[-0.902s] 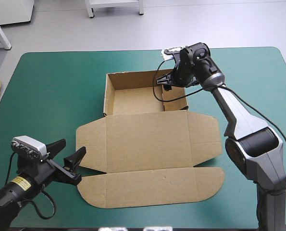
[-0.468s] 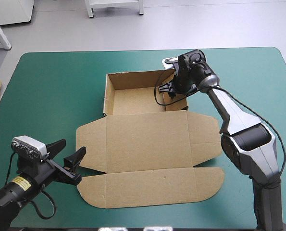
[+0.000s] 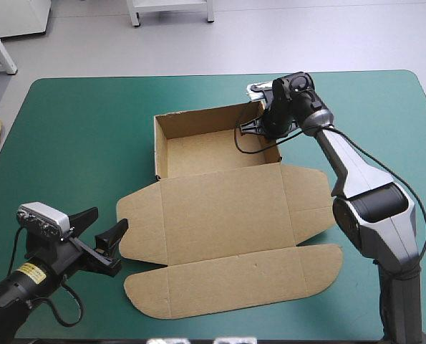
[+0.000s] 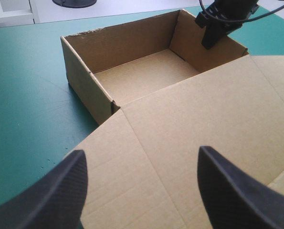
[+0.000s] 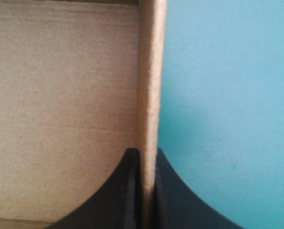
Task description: Fold the box
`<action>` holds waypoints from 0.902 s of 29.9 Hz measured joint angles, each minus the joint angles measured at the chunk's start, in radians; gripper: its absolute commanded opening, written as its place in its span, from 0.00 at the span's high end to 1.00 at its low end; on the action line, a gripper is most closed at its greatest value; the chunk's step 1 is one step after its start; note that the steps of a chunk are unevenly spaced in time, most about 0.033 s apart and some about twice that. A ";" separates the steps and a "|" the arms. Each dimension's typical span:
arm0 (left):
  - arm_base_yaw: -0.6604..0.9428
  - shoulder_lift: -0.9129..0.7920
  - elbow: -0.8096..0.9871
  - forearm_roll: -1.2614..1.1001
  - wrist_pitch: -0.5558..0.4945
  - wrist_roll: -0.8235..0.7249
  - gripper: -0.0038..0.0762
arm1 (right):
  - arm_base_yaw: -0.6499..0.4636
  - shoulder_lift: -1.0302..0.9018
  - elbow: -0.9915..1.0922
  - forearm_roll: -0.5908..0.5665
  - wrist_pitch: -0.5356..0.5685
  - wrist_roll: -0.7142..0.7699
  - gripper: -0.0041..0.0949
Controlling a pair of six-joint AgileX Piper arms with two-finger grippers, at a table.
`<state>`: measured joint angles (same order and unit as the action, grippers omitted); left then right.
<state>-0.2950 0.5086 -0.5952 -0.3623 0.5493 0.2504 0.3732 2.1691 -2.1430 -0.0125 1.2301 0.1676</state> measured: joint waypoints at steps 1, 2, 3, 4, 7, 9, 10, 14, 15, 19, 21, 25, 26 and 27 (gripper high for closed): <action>0.000 0.000 0.000 0.000 0.000 0.000 0.41 | -0.011 0.000 0.000 0.012 0.002 -0.002 0.97; 0.000 0.000 0.000 0.000 0.000 0.000 0.42 | -0.028 0.001 0.000 0.012 0.005 -0.007 0.97; 0.000 0.000 0.000 0.000 0.002 0.000 0.44 | -0.050 0.001 0.001 0.012 0.007 -0.011 0.97; 0.000 0.000 0.000 0.000 0.004 0.000 0.45 | -0.071 0.001 0.001 0.012 0.008 -0.016 0.97; 0.000 0.000 0.000 0.000 0.007 0.000 0.48 | -0.166 0.001 0.002 0.032 0.010 -0.036 0.97; 0.000 0.000 0.000 0.000 0.007 0.000 0.49 | -0.235 0.001 0.007 0.037 0.009 -0.043 0.97; 0.000 0.000 0.000 0.000 0.007 0.000 0.49 | -0.269 0.001 0.011 0.037 0.009 -0.046 0.97; 0.000 0.000 0.000 0.000 0.011 0.000 0.49 | -0.395 0.001 0.018 0.043 0.009 -0.054 0.97; 0.000 0.000 0.000 0.000 0.012 0.000 0.49 | -0.429 0.000 0.018 0.043 0.009 -0.058 0.97; 0.000 0.000 0.000 0.000 0.025 0.000 0.49 | -0.562 -0.008 0.020 0.040 0.009 -0.070 0.97; 0.000 0.000 0.000 0.000 0.026 0.000 0.49 | -0.628 -0.013 0.020 0.038 0.010 -0.073 0.97; 0.000 0.000 0.000 0.000 0.028 0.000 0.49 | -0.744 -0.014 0.020 0.036 0.010 -0.076 0.97; 0.000 0.000 0.000 0.000 0.030 0.000 0.49 | -0.769 -0.014 0.021 0.036 0.010 -0.077 0.97; 0.000 0.000 0.000 0.000 0.033 0.000 0.49 | -0.805 -0.014 0.022 0.034 0.010 -0.077 0.97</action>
<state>-0.2950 0.5086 -0.5952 -0.3623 0.5826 0.2504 -0.4323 2.1549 -2.1207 0.0214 1.2405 0.0902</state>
